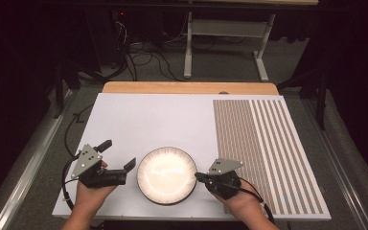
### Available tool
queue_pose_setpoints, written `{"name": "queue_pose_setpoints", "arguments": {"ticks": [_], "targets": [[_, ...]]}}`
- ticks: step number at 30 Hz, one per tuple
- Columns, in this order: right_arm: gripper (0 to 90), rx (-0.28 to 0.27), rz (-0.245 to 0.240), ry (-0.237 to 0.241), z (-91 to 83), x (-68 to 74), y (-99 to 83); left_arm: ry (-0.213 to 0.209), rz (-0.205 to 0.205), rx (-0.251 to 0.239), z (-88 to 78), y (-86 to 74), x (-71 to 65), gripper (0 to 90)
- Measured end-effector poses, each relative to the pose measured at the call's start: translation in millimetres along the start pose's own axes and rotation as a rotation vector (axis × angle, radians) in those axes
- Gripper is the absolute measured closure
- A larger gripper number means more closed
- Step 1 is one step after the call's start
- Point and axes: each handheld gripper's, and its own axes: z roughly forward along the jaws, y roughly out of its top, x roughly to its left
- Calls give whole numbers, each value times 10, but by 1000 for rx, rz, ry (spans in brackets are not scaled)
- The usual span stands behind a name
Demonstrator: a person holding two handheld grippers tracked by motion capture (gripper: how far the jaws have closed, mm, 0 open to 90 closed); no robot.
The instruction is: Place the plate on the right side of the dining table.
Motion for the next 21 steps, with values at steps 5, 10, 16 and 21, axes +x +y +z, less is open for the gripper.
{"name": "queue_pose_setpoints", "arguments": {"ticks": [5,10,16,21], "targets": [[900,12,-1,-4,4,9,10,-1,-7,-4,-5,1,5,6],[900,4,-4,-6,24,12,22,-2,-11,-4,-12,6,17,6],[900,9,-13,3,82,38,48,-3,-7,3,-14,3,26,6],[900,8,-16,14,133,84,72,-1,-12,2,-26,8,42,6]]}}
